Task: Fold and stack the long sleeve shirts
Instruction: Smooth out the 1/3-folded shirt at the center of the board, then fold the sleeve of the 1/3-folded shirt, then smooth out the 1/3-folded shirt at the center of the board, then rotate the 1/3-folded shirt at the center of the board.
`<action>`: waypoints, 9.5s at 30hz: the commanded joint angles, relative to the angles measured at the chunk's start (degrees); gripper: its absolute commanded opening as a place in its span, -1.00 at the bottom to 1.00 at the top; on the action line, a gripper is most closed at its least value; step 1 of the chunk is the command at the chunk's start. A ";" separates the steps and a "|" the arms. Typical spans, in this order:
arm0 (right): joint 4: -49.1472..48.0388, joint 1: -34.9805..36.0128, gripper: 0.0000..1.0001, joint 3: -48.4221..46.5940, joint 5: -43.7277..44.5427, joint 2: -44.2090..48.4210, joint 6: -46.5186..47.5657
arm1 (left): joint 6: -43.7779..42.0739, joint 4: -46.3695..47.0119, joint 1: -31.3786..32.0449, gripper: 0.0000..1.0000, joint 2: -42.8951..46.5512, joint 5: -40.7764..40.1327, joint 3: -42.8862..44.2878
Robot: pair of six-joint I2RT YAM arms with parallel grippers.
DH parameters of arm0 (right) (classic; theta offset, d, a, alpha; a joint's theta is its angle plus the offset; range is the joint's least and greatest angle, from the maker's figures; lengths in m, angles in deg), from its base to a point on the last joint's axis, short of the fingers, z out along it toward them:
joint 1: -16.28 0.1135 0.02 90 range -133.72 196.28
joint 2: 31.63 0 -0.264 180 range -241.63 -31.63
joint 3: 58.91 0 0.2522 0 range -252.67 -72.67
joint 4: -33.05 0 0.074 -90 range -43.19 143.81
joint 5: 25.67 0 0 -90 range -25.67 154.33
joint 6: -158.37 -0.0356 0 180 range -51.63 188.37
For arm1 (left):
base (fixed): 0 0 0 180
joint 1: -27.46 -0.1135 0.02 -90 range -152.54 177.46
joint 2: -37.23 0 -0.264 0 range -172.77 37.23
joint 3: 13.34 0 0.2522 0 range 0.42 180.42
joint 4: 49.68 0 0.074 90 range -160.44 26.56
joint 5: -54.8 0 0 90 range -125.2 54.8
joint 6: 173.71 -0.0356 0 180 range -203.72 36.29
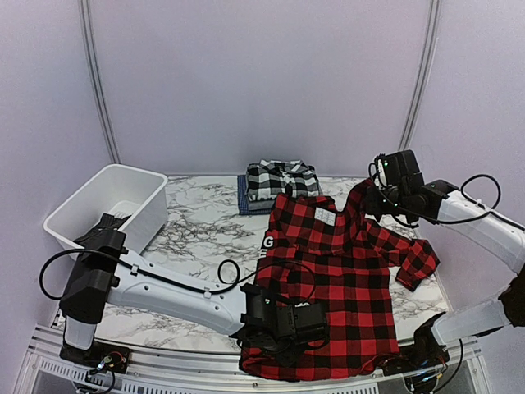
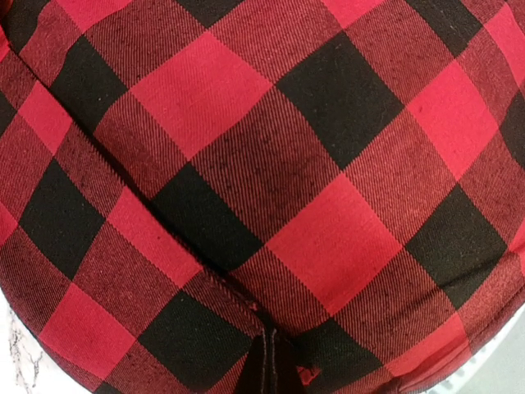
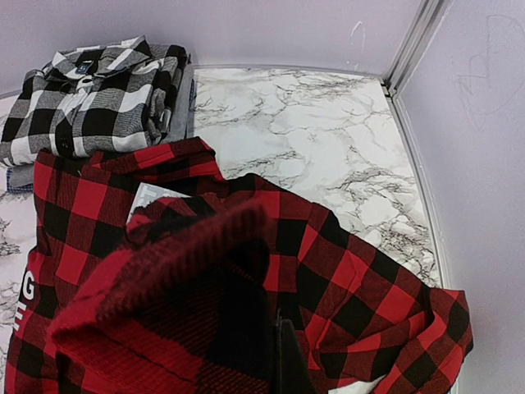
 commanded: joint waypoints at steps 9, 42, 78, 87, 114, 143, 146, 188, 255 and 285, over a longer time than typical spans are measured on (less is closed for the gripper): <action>-0.74 -0.04 -1.00 -3.44 1.24 1.66 1.12 | -3.06 -1.82 1.03 -1.00 5.98 2.58 -0.95; -7.26 13.10 -1.00 3.27 -11.26 11.11 7.57 | -1.37 11.13 -7.48 0.14 20.33 13.58 -14.33; 8.82 41.53 -0.53 4.67 -35.57 -7.06 1.63 | 3.68 22.53 -30.26 0.24 32.62 23.35 -36.19; 5.50 41.47 0.22 3.03 -33.46 -2.18 -0.77 | 3.02 23.04 -31.02 0.24 30.96 23.62 -35.68; -19.64 -1.77 -0.33 -13.13 -25.62 -29.65 -3.44 | -5.10 25.26 -43.78 -0.04 -0.29 22.64 -2.71; -25.73 -5.51 -0.01 -20.68 -37.17 -39.26 0.00 | -9.12 26.60 -49.01 0.07 -11.96 29.82 13.37; -23.71 -1.74 0.10 -22.44 -39.37 -40.37 4.50 | -9.27 26.51 -49.01 0.05 -14.20 30.23 15.90; -15.65 3.94 -1.00 -42.58 -23.18 -50.16 2.10 | -8.61 26.64 -48.80 0.01 -8.12 30.89 4.51; -21.97 -9.25 0.14 -22.69 -24.52 -45.67 3.34 | 0.27 18.82 -27.77 0.11 21.14 40.71 -36.68; -28.93 -12.81 -0.75 -24.09 -27.94 -52.83 0.53 | 7.30 20.71 -23.63 -0.31 17.80 43.47 -36.45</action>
